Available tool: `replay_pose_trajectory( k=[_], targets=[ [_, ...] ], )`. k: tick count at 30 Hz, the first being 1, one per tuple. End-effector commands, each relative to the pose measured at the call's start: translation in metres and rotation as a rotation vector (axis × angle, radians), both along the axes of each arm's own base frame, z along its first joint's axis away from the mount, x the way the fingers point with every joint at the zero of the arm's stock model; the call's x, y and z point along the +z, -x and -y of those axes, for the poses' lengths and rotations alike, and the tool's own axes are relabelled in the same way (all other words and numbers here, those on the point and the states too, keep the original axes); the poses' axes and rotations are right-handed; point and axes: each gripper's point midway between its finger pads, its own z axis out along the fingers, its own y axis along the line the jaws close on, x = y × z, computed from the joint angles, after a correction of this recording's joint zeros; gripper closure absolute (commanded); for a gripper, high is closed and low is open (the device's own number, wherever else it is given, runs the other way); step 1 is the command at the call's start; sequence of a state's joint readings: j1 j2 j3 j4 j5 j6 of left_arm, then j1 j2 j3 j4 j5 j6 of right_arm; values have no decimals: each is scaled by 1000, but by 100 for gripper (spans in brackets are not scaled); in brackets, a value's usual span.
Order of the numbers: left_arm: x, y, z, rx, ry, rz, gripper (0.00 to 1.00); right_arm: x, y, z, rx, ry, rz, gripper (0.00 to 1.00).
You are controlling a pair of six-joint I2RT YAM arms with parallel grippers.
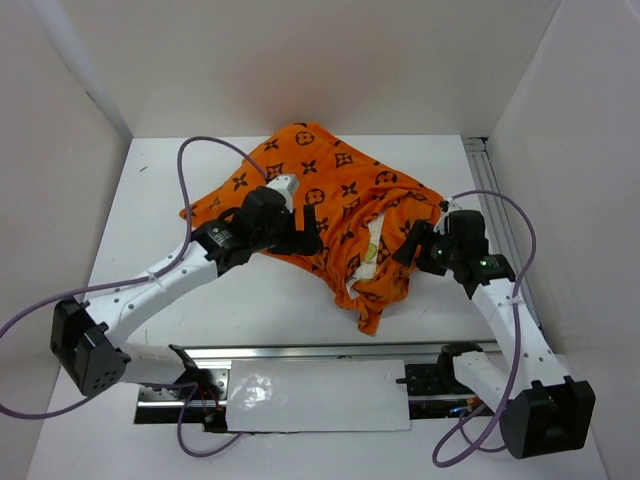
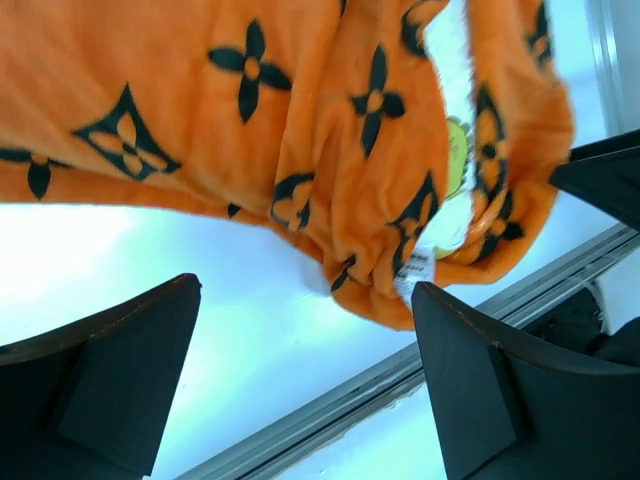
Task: Put the pillow into the pillowcase
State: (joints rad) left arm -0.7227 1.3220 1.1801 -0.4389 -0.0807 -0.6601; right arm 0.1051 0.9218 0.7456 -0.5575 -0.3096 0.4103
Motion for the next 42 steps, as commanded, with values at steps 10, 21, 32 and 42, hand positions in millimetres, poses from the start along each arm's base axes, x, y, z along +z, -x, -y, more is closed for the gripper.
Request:
replay_pose_trajectory(
  k=[10, 21, 32, 42],
  targets=[
    [-34, 36, 85, -289, -16, -25, 20, 45, 16, 0, 134, 82, 136, 44],
    [-47, -23, 109, -183, -123, -13, 43, 38, -11, -64, 277, 158, 165, 49],
    [-87, -24, 109, -192, -185, -95, 44, 4, -38, -39, -3, 340, 72, 50],
    [-94, -24, 113, -194, -181, -111, 46, -4, -44, -62, 82, 278, 90, 50]
  ],
)
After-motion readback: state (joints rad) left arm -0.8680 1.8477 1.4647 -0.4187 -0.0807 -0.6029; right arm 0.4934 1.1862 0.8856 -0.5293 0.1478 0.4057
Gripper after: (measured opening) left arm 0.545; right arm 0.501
